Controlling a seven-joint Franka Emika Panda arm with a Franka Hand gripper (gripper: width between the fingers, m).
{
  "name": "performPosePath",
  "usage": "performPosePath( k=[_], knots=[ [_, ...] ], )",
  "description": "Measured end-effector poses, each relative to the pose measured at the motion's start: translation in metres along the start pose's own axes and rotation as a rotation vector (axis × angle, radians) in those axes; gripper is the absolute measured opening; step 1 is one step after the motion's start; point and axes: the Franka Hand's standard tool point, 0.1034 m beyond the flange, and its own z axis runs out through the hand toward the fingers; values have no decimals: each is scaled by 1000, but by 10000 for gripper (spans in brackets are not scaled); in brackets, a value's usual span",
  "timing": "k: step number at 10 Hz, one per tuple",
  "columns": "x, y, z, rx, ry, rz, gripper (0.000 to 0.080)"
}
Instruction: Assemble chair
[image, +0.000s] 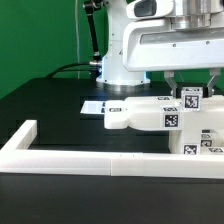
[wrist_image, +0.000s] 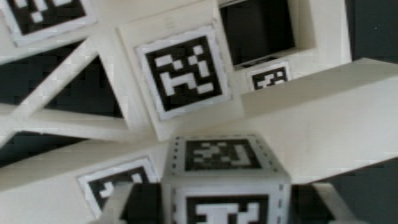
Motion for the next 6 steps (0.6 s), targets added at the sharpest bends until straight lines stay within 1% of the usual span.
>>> performPosePath(
  k=[2, 3, 4, 5, 6],
  knots=[
    [0, -1, 0, 1, 0, 153, 287],
    [0, -2, 0, 14, 9, 264, 287],
    [-1, -2, 0, 20, 24, 367, 288],
    [0, -2, 1, 33, 42, 504, 288],
    [-1, -2, 0, 53, 57, 632, 288]
  ],
)
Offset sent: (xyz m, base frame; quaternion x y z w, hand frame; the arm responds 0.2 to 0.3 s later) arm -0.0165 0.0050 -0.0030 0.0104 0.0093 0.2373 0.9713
